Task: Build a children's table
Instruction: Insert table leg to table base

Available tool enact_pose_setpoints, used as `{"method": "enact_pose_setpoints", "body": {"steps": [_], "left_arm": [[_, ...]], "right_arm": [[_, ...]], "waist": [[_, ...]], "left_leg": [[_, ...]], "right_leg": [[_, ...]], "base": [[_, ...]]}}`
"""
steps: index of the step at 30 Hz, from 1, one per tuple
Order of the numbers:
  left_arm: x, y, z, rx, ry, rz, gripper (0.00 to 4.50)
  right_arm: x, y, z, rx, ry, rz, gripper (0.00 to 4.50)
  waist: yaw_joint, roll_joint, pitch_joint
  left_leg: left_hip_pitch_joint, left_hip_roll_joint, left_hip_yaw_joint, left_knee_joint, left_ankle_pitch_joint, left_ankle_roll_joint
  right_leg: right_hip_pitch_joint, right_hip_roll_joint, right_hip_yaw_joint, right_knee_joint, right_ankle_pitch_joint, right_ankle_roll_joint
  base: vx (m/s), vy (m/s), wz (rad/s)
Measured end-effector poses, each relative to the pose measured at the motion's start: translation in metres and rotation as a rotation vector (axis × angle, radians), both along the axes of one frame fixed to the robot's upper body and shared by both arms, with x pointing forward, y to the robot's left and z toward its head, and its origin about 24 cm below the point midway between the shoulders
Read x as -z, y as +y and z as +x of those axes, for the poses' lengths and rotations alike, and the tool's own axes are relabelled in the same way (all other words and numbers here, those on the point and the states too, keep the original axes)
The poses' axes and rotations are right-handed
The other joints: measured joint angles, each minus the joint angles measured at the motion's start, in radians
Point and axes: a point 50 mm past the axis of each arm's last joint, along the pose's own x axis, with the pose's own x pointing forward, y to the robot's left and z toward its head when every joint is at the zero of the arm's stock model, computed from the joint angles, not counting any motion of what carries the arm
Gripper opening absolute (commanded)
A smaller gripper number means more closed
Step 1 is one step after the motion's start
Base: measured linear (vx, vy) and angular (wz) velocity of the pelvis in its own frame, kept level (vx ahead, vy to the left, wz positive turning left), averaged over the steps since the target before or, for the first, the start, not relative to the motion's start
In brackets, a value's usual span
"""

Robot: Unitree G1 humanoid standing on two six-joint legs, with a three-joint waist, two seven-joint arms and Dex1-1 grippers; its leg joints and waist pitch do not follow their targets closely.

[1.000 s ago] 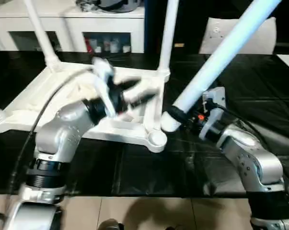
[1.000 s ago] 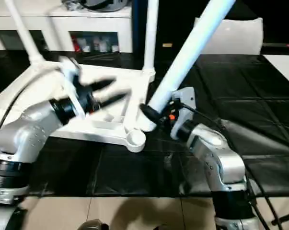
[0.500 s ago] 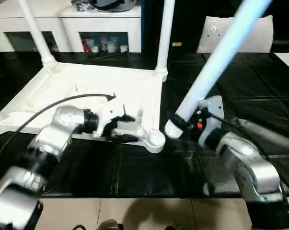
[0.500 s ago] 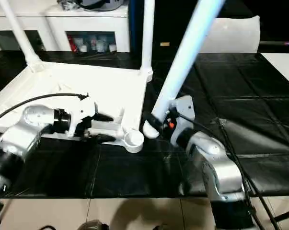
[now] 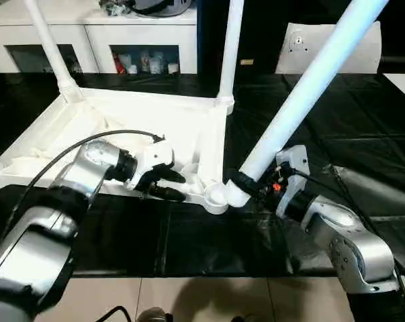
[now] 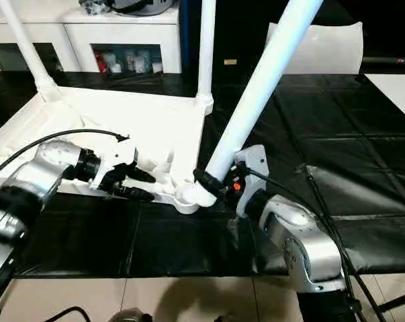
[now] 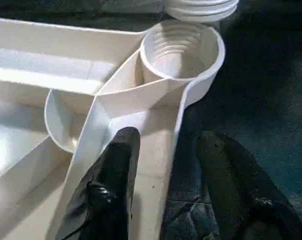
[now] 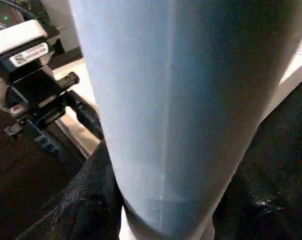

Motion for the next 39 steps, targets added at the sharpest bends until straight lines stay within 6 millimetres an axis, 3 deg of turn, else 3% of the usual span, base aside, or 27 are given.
{"method": "enact_pose_setpoints", "body": {"steps": [20, 30, 39], "left_arm": [[0.01, -0.001, 0.004, 0.063, -0.032, 0.143, 0.09], [0.013, 0.0, 0.004, -0.024, 0.074, 0.097, 0.0], [0.028, -0.023, -0.001, -0.256, 0.132, -0.132, 0.0]], "right_arm": [[0.001, 0.003, -0.003, -0.032, 0.001, -0.008, 1.91], [-0.001, 0.003, -0.002, -0.038, -0.002, 0.018, 1.91], [-0.006, 0.002, 0.001, -0.029, -0.017, 0.035, 1.91]], "waist": [[0.002, 0.0, 0.0], [-0.002, 0.0, 0.0], [-0.005, 0.002, -0.001]], "left_leg": [[0.001, 0.0, 0.0, 0.0, 0.0, 0.0], [0.002, 0.0, 0.001, -0.001, 0.0, 0.0], [0.002, 0.0, 0.005, -0.005, 0.0, 0.001]], "right_leg": [[0.001, -0.001, 0.0, 0.0, 0.001, -0.002], [0.002, -0.001, 0.001, -0.002, 0.003, -0.005], [0.003, -0.001, 0.002, -0.006, 0.004, -0.006]], "base": [[0.0, 0.0, 0.0], [0.0, 0.0, 0.0], [0.0, 0.0, 0.0]]}}
